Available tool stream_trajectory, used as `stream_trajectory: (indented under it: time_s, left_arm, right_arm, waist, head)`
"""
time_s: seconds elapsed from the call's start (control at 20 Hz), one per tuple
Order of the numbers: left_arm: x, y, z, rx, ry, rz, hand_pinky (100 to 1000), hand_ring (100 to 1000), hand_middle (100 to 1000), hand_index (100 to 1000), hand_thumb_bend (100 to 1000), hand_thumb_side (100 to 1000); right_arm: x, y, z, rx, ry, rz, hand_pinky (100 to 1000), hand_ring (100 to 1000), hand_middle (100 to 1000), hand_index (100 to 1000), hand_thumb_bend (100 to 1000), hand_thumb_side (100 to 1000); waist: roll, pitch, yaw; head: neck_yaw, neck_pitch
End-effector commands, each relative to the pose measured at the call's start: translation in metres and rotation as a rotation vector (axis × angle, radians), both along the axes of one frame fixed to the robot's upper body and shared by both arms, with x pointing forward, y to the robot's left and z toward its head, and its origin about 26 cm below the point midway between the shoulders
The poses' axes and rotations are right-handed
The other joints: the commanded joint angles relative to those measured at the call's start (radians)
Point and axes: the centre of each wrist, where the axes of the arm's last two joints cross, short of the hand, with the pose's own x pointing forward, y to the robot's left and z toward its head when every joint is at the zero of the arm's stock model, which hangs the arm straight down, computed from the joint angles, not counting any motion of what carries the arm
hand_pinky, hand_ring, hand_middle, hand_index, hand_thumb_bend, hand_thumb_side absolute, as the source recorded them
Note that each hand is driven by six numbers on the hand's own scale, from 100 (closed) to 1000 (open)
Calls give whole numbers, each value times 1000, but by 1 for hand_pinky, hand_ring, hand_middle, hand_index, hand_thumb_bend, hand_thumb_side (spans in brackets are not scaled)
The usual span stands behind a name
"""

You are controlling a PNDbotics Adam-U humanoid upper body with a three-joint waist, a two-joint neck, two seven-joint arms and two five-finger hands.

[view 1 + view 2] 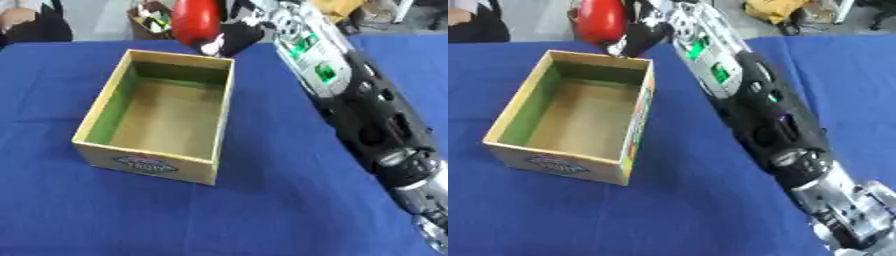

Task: Pick up objects on the table and place them in the box.

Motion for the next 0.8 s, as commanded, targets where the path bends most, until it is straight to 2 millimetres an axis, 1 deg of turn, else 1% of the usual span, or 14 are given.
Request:
stream_trajectory:
  time_s: [0.05,0.1,0.15,0.35,0.6,0.7,0.8]
  left_arm:
    - [-2,-2,9,8,-39,-15,191,359,386,717,100,789]
    - [-2,-3,10,8,-42,-17,191,358,386,717,100,789]
    - [-2,-3,10,8,-45,-20,190,358,386,717,100,789]
    - [-1,-4,11,7,-51,-27,190,358,386,717,100,788]
    - [-1,-5,12,5,-54,-29,190,358,385,716,100,788]
    - [-1,-5,12,5,-55,-29,190,358,385,716,100,787]
    - [-1,-5,13,5,-56,-30,190,358,385,716,100,786]
  right_arm:
    - [-4,19,-4,14,-35,-9,598,752,362,379,100,161]
    - [-3,23,-10,15,-34,-14,597,750,361,378,100,123]
    - [-2,27,-16,13,-33,-21,596,748,361,378,100,160]
    - [4,36,-37,-9,-24,-58,592,744,357,376,100,161]
    - [11,42,-60,-79,-1,-92,597,742,369,385,100,168]
    - [13,43,-66,-124,12,-96,608,747,393,402,100,175]
    - [15,45,-74,-176,29,-92,642,775,478,477,100,174]
  waist:
    - [3,-23,5]
    - [2,-23,7]
    - [1,-23,8]
    - [0,-21,13]
    - [-1,-18,18]
    - [-1,-17,20]
    - [-2,-16,22]
  head:
    - [-7,2]
    - [-8,2]
    - [-9,1]
    - [-11,-1]
    - [-15,-2]
    - [-16,-2]
    - [-17,-2]
